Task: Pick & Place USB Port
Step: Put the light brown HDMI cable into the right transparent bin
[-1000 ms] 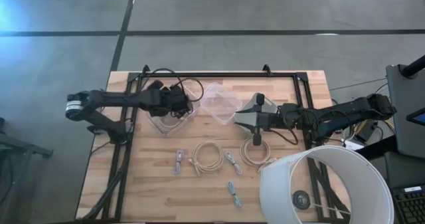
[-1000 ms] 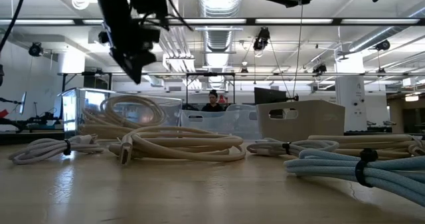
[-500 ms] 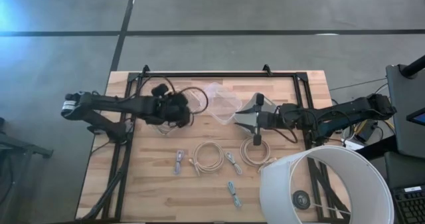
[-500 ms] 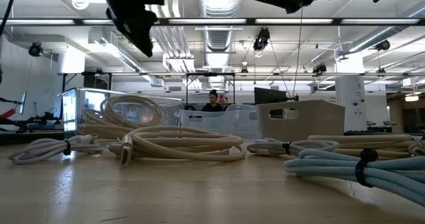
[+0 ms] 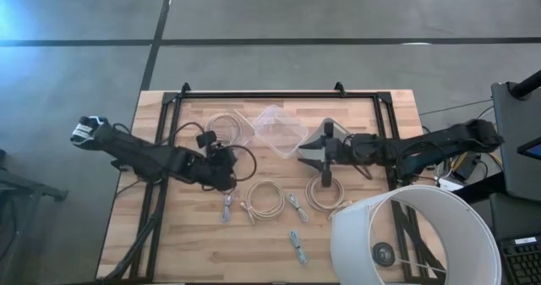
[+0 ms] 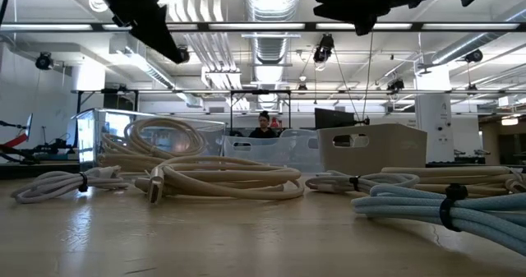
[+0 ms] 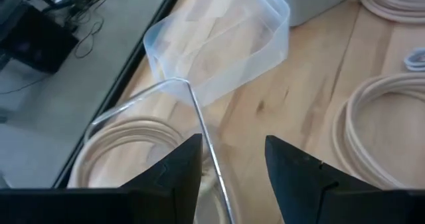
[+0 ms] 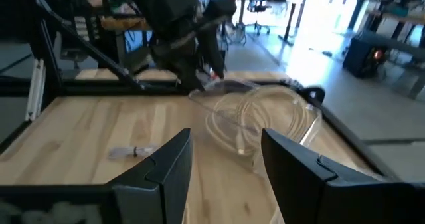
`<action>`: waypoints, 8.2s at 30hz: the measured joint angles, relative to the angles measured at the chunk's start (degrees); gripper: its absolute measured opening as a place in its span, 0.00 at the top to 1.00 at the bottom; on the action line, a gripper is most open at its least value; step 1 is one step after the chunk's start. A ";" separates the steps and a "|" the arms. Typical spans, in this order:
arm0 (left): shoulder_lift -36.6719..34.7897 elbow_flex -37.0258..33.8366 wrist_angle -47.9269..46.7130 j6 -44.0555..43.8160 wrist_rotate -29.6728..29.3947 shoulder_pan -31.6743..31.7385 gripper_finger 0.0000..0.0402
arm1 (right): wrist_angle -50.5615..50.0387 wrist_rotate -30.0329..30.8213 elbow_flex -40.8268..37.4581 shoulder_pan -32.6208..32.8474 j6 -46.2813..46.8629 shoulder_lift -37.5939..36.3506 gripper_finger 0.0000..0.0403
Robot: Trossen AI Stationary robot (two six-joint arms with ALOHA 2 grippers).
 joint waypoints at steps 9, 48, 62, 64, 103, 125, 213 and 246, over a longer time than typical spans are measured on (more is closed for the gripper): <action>-1.41 -5.59 8.54 2.61 4.07 -2.90 0.58 | 2.08 -0.24 2.75 0.00 -2.82 10.99 0.56; -20.07 -23.09 35.82 33.86 17.98 -3.48 0.58 | -39.37 -9.79 48.52 0.00 1.97 58.53 0.56; -20.04 -23.09 36.17 32.75 17.98 -3.09 0.58 | -40.23 -10.03 48.19 0.00 -1.32 58.59 0.88; -20.04 -23.09 36.16 32.55 18.01 -3.09 0.58 | -42.14 -10.09 48.47 0.00 -2.18 58.33 0.95; -20.00 -25.68 40.31 28.97 17.55 -3.09 0.58 | -56.52 38.21 49.50 -13.99 12.78 40.07 0.95; -20.00 -25.80 40.32 28.99 17.59 -3.09 0.58 | -56.75 44.21 49.72 -16.03 15.16 51.66 0.82; -20.02 -25.89 40.39 27.92 17.61 -3.07 0.58 | -59.64 -7.02 3.94 9.67 79.29 21.75 0.67; -20.02 -25.87 40.38 27.94 17.60 -3.07 0.58 | -56.32 -3.75 14.88 9.79 59.06 22.16 0.90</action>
